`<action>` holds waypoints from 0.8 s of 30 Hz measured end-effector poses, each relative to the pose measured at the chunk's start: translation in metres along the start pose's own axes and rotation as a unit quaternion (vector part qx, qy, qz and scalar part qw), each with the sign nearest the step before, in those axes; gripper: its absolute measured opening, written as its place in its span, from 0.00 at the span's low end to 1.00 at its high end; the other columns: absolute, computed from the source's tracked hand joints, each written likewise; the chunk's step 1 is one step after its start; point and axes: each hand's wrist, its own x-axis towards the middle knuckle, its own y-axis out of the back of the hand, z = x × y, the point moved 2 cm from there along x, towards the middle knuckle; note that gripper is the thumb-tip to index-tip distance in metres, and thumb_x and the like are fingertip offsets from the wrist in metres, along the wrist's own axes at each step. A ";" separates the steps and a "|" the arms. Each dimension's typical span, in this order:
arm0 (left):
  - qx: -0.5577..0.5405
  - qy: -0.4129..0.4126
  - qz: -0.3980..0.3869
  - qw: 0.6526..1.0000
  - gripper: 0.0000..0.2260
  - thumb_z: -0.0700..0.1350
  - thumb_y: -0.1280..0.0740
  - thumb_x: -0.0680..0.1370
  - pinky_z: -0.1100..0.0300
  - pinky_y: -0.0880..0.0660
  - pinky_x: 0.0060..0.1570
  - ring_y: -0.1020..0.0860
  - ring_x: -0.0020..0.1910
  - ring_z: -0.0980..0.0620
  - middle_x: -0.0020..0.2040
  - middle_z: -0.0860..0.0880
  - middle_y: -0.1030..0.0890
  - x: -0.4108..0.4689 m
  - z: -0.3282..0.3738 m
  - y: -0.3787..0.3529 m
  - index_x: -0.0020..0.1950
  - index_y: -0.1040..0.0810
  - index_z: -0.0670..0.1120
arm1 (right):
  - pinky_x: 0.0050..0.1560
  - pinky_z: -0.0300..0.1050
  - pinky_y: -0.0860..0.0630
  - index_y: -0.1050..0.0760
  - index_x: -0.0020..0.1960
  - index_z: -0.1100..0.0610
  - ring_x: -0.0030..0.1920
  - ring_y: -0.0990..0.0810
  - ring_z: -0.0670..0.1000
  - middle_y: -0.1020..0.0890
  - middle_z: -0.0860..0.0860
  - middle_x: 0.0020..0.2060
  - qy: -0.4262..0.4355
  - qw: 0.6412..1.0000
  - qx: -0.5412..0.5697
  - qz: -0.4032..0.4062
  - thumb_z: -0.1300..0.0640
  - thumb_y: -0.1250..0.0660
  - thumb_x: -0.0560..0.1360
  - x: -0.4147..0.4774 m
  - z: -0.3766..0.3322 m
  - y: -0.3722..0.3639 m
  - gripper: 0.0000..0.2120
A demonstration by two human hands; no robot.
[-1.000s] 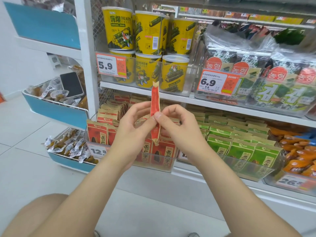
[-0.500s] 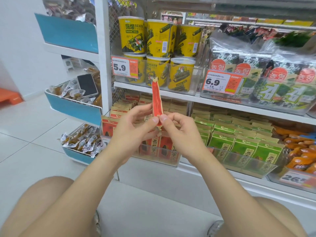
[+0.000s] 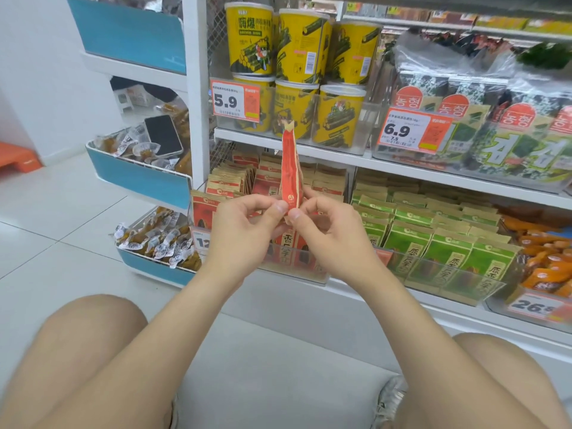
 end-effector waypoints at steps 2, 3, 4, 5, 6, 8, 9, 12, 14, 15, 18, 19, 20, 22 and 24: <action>0.022 -0.016 -0.008 1.000 0.06 0.41 0.28 0.84 0.47 0.14 0.56 0.11 0.52 0.47 0.53 0.48 0.11 0.001 -0.002 0.000 0.55 0.12 0.41 | 0.66 0.54 0.20 0.17 0.45 0.51 0.75 0.25 0.43 0.18 0.34 0.54 -0.005 1.000 0.008 -0.011 0.50 0.30 0.83 -0.002 0.001 0.000 0.10; 0.036 -0.028 -0.011 0.999 0.06 0.42 0.29 0.84 0.47 0.14 0.56 0.11 0.52 0.48 0.53 0.48 0.11 0.001 -0.001 0.000 0.56 0.12 0.42 | 0.64 0.59 0.19 0.18 0.45 0.51 0.71 0.20 0.48 0.16 0.38 0.55 -0.008 1.000 0.013 -0.012 0.48 0.31 0.82 -0.002 0.002 0.000 0.10; 0.051 -0.039 -0.016 0.998 0.07 0.43 0.29 0.85 0.47 0.15 0.57 0.12 0.53 0.49 0.52 0.49 0.10 0.001 0.000 -0.001 0.57 0.12 0.44 | 0.60 0.63 0.18 0.19 0.46 0.50 0.66 0.17 0.53 0.14 0.43 0.56 -0.008 1.000 0.017 -0.011 0.47 0.32 0.82 -0.002 0.003 0.000 0.10; 0.065 -0.046 -0.023 0.997 0.07 0.43 0.30 0.85 0.47 0.15 0.58 0.12 0.53 0.49 0.53 0.50 0.11 0.002 0.000 0.000 0.58 0.12 0.45 | 0.58 0.65 0.18 0.19 0.46 0.50 0.62 0.16 0.57 0.13 0.47 0.56 -0.007 1.000 0.020 -0.010 0.46 0.33 0.82 -0.001 0.003 0.000 0.10; 0.072 -0.050 -0.029 0.996 0.07 0.44 0.30 0.85 0.47 0.15 0.58 0.12 0.54 0.50 0.53 0.51 0.11 0.003 0.000 0.000 0.58 0.12 0.46 | 0.57 0.67 0.18 0.20 0.46 0.49 0.58 0.16 0.59 0.13 0.50 0.55 -0.007 1.000 0.025 -0.010 0.45 0.33 0.81 -0.001 0.003 0.000 0.09; 0.090 -0.059 -0.046 0.993 0.08 0.47 0.30 0.85 0.45 0.16 0.60 0.13 0.57 0.51 0.57 0.53 0.12 0.006 0.000 0.002 0.56 0.11 0.47 | 0.53 0.71 0.18 0.22 0.46 0.46 0.53 0.16 0.65 0.14 0.54 0.52 -0.011 0.999 0.037 -0.008 0.43 0.34 0.80 0.000 0.002 0.001 0.09; 0.108 -0.069 -0.053 0.990 0.09 0.49 0.30 0.85 0.44 0.17 0.61 0.14 0.59 0.52 0.59 0.54 0.12 0.007 0.000 0.002 0.54 0.10 0.49 | 0.50 0.72 0.18 0.22 0.45 0.46 0.51 0.16 0.68 0.14 0.56 0.50 -0.015 0.999 0.041 -0.004 0.42 0.34 0.80 0.000 0.001 0.002 0.10; 0.131 -0.072 -0.086 0.985 0.07 0.47 0.28 0.84 0.46 0.18 0.63 0.15 0.59 0.56 0.63 0.57 0.14 0.009 0.003 0.000 0.50 0.10 0.50 | 0.48 0.73 0.19 0.22 0.43 0.47 0.55 0.17 0.70 0.13 0.58 0.48 -0.036 0.998 0.040 0.019 0.44 0.32 0.80 0.001 0.001 0.008 0.10; 0.133 -0.063 -0.106 0.983 0.07 0.44 0.28 0.84 0.45 0.19 0.64 0.15 0.60 0.56 0.66 0.56 0.15 0.010 0.001 -0.001 0.50 0.10 0.49 | 0.49 0.73 0.18 0.20 0.42 0.48 0.58 0.19 0.70 0.12 0.58 0.49 -0.053 0.997 0.050 0.023 0.47 0.30 0.80 0.001 0.002 0.012 0.09; 0.134 -0.062 -0.110 0.983 0.07 0.43 0.29 0.84 0.45 0.19 0.65 0.15 0.61 0.56 0.67 0.55 0.16 0.010 -0.001 -0.001 0.50 0.10 0.50 | 0.50 0.73 0.18 0.19 0.42 0.49 0.58 0.19 0.71 0.12 0.56 0.49 -0.061 0.996 0.061 0.021 0.48 0.30 0.80 0.001 0.003 0.012 0.10; 0.110 -0.046 -0.100 0.988 0.09 0.41 0.29 0.84 0.43 0.20 0.67 0.16 0.63 0.54 0.66 0.54 0.16 0.013 -0.006 -0.001 0.49 0.10 0.49 | 0.56 0.73 0.18 0.19 0.40 0.53 0.55 0.16 0.70 0.12 0.55 0.51 -0.087 0.989 0.120 0.020 0.49 0.30 0.78 0.003 0.003 0.007 0.10; 0.103 -0.038 -0.095 0.989 0.08 0.41 0.29 0.84 0.44 0.20 0.67 0.16 0.63 0.54 0.66 0.54 0.16 0.014 -0.007 0.000 0.49 0.10 0.48 | 0.59 0.72 0.19 0.20 0.39 0.53 0.55 0.15 0.67 0.12 0.55 0.52 -0.096 0.985 0.140 0.021 0.51 0.30 0.78 0.003 0.004 0.005 0.10; 0.100 -0.036 -0.094 0.990 0.08 0.40 0.29 0.84 0.44 0.20 0.67 0.16 0.63 0.54 0.66 0.54 0.16 0.014 -0.006 0.000 0.49 0.10 0.48 | 0.61 0.70 0.18 0.22 0.38 0.53 0.56 0.14 0.64 0.12 0.54 0.52 -0.105 0.982 0.158 0.021 0.53 0.31 0.78 0.004 0.005 0.003 0.11; 0.114 -0.037 -0.092 0.989 0.08 0.41 0.28 0.83 0.45 0.19 0.65 0.16 0.62 0.55 0.65 0.55 0.16 0.014 -0.006 0.000 0.49 0.10 0.49 | 0.63 0.65 0.17 0.24 0.38 0.53 0.57 0.14 0.62 0.13 0.56 0.53 -0.126 0.971 0.202 0.018 0.59 0.32 0.82 0.004 0.006 0.000 0.13; 0.128 -0.040 -0.088 0.987 0.08 0.42 0.27 0.83 0.45 0.19 0.65 0.16 0.61 0.55 0.64 0.56 0.16 0.014 -0.005 0.002 0.48 0.10 0.50 | 0.63 0.61 0.16 0.26 0.40 0.55 0.57 0.13 0.60 0.12 0.57 0.52 -0.134 0.966 0.221 0.006 0.63 0.34 0.83 0.003 0.005 -0.001 0.13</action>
